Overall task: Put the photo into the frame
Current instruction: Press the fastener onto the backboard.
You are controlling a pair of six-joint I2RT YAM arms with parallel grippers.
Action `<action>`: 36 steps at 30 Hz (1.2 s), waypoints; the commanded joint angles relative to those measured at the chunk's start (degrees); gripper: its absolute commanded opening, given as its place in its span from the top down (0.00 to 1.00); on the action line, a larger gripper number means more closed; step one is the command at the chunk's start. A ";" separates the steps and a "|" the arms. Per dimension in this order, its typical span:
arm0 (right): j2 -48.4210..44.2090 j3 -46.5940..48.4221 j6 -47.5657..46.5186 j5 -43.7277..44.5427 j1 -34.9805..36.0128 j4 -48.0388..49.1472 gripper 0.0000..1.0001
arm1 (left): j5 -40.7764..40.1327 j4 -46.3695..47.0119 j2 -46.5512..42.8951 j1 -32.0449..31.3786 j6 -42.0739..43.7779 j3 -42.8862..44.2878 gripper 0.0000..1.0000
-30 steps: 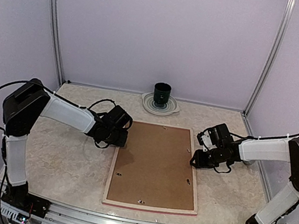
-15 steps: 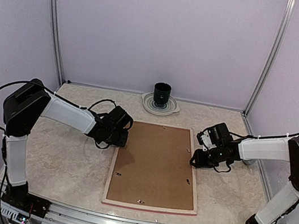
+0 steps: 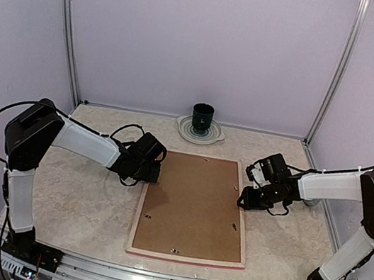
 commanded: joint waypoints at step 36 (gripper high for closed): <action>-1.07 8.23 -1.65 -0.53 -1.37 -5.41 0.36 | 21.44 22.63 -16.12 7.14 0.03 -22.42 0.36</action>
